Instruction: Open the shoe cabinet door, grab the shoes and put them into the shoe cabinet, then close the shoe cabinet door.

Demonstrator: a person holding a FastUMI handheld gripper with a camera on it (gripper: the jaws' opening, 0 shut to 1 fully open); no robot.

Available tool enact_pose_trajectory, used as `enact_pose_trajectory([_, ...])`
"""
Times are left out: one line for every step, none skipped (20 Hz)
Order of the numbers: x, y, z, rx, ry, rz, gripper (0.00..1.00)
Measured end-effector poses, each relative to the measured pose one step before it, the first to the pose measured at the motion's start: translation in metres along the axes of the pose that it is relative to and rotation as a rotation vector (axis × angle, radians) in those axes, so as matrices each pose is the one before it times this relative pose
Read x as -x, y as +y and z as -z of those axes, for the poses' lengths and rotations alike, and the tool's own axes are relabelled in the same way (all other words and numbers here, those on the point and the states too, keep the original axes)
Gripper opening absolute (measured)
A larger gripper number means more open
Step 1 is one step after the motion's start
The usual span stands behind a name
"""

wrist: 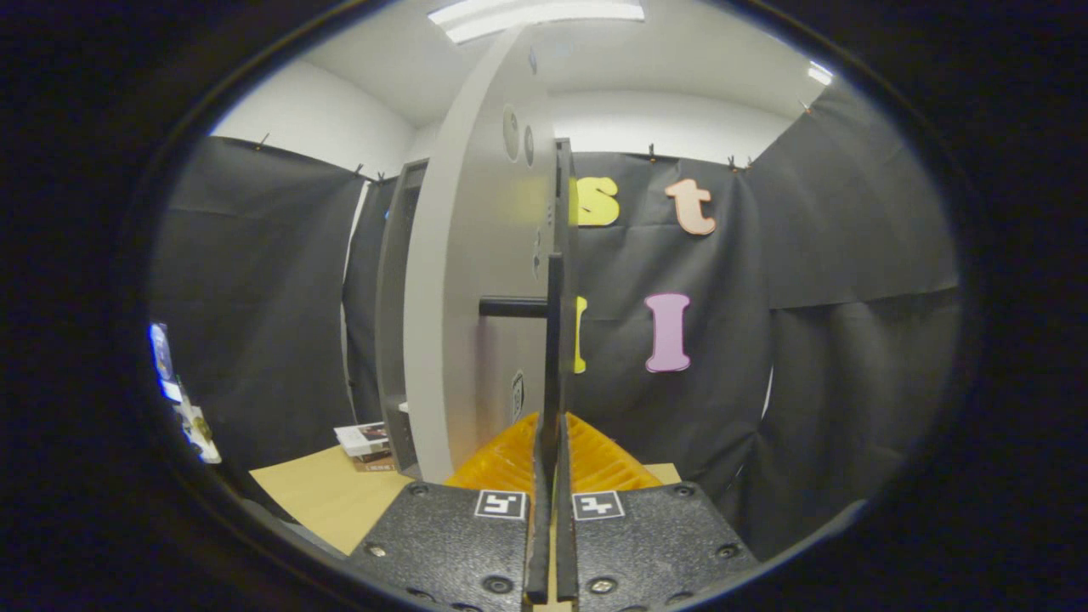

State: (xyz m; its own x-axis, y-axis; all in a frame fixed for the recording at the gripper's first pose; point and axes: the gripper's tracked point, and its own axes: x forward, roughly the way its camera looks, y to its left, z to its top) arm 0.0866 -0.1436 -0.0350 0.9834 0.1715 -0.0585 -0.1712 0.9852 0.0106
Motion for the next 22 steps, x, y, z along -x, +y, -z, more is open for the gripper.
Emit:
enact_pose_trajectory([0.00920, -0.00598, 0.00002, 0.02463, -0.02450, 0.02736, 0.09])
enact_pose_trajectory([0.01059, -0.00635, 0.00134, 0.02191, -0.01517, 0.03160, 0.22])
enact_pose_trajectory([0.01271, -0.00591, 0.00297, 0.01628, -0.01283, 0.03019, 0.41])
enact_pose_trajectory([0.01139, -0.00028, 0.00389, 0.00621, -0.00910, 0.01071, 0.59])
enact_pose_trajectory([0.01295, -0.00445, 0.00766, -0.00122, -0.00219, 0.01636, 0.72])
enact_pose_trajectory([0.01245, 0.00000, 0.01156, -0.00089, 0.01377, 0.00915, 0.84])
enact_pose_trajectory([0.01110, -0.00479, 0.01162, -0.00318, 0.01403, 0.02590, 0.97])
enact_pose_trajectory([0.00996, -0.00414, 0.00968, -0.00318, 0.00885, 0.01831, 1.00])
enact_pose_trajectory([0.00918, -0.00137, 0.00962, -0.00432, 0.01220, 0.00888, 1.00])
enact_pose_trajectory([0.00774, -0.00171, 0.01111, -0.00494, 0.01273, 0.00705, 1.00])
enact_pose_trajectory([0.00629, -0.00196, 0.01028, -0.00743, 0.01027, -0.00011, 1.00])
enact_pose_trajectory([0.00683, -0.00302, 0.00987, -0.01653, 0.00940, -0.00033, 1.00])
enact_pose_trajectory([0.00433, -0.00378, 0.00887, -0.01972, 0.00370, -0.00354, 1.00])
enact_pose_trajectory([0.00489, -0.00414, 0.01066, -0.02304, 0.00549, -0.00020, 1.00])
enact_pose_trajectory([0.00480, -0.00547, 0.01260, -0.02202, 0.01318, -0.00063, 1.00])
enact_pose_trajectory([0.00295, -0.00239, 0.01462, -0.01583, 0.01733, -0.00953, 1.00])
enact_pose_trajectory([0.00179, -0.00068, 0.01645, -0.00726, 0.02288, -0.01143, 1.00])
enact_pose_trajectory([0.00281, -0.00186, 0.01597, -0.00127, 0.02751, -0.00373, 1.00])
enact_pose_trajectory([0.00203, -0.00358, 0.01432, 0.00094, 0.01840, 0.00168, 1.00])
enact_pose_trajectory([0.00233, 0.00206, 0.01391, 0.00507, 0.01256, -0.00344, 1.00])
enact_pose_trajectory([0.00178, 0.00525, 0.01529, 0.00341, 0.01701, -0.00692, 1.00])
enact_pose_trajectory([0.00261, 0.00731, 0.01583, 0.00021, 0.02281, -0.01239, 0.99])
